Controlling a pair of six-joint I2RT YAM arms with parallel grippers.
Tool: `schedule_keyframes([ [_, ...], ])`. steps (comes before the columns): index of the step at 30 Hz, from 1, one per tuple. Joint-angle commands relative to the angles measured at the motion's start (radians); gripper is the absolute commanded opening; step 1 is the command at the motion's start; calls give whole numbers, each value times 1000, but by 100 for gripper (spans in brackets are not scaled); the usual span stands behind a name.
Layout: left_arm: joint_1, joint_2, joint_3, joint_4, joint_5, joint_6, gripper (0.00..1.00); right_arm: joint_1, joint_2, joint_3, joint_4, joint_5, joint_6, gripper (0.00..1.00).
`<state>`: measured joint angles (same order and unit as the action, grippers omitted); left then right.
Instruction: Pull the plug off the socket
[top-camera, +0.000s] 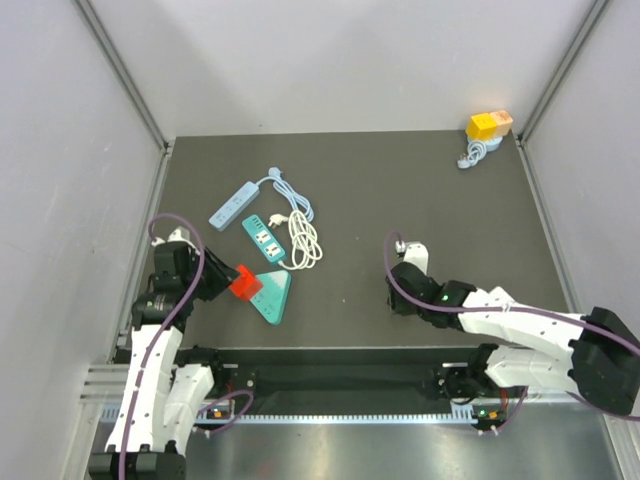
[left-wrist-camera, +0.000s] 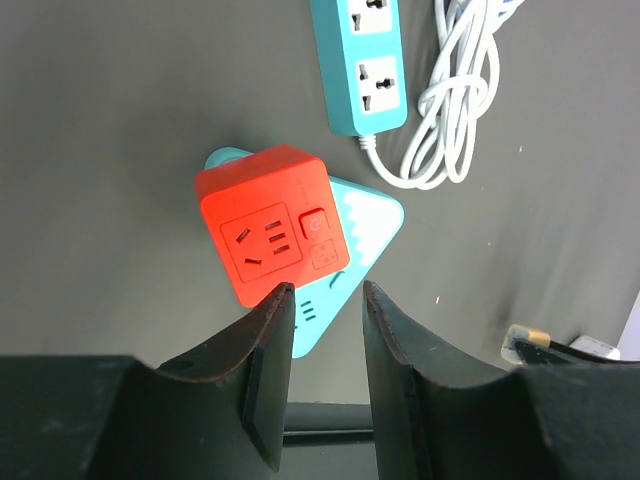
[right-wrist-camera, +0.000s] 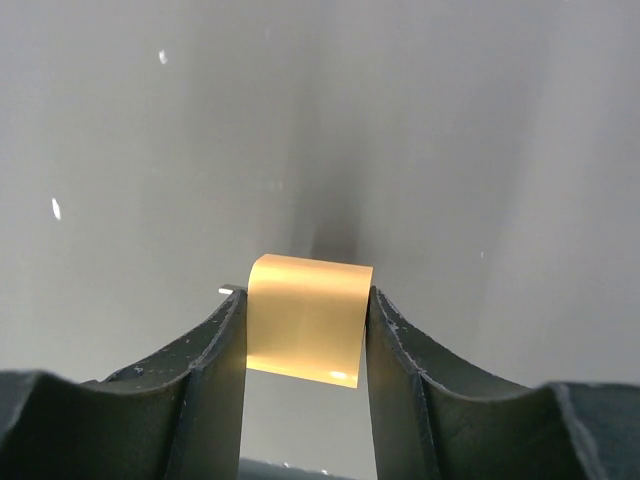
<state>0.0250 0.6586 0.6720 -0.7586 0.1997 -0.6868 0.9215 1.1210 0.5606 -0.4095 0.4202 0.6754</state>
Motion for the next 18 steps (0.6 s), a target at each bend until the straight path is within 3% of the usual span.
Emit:
schedule_keyframes([
  [1,-2,7,6,36,23,9,39,0,-29,-17,3,-53,-2,9],
  [5,-2,9,6,39,9,3,42,57,-1,-67,66,-113,27,12],
  [8,-2,18,11,25,-23,-2,52,121,52,-33,51,-80,35,18],
  [10,-2,42,24,6,-77,1,57,155,82,5,41,-64,18,35],
  [11,-2,53,31,-4,-91,4,57,163,109,18,38,-57,10,49],
  [13,-2,88,49,-33,-102,7,59,180,135,66,32,-46,-11,65],
  [14,-2,98,54,-38,-100,9,59,184,157,87,31,-34,-20,78],
  [16,-3,114,63,-42,-91,9,61,194,174,148,38,-23,-54,85],
  [17,-2,116,66,-41,-85,7,80,192,192,169,46,-17,-66,90],
  [18,-2,116,66,-38,-77,7,80,192,201,194,63,-15,-79,92],
])
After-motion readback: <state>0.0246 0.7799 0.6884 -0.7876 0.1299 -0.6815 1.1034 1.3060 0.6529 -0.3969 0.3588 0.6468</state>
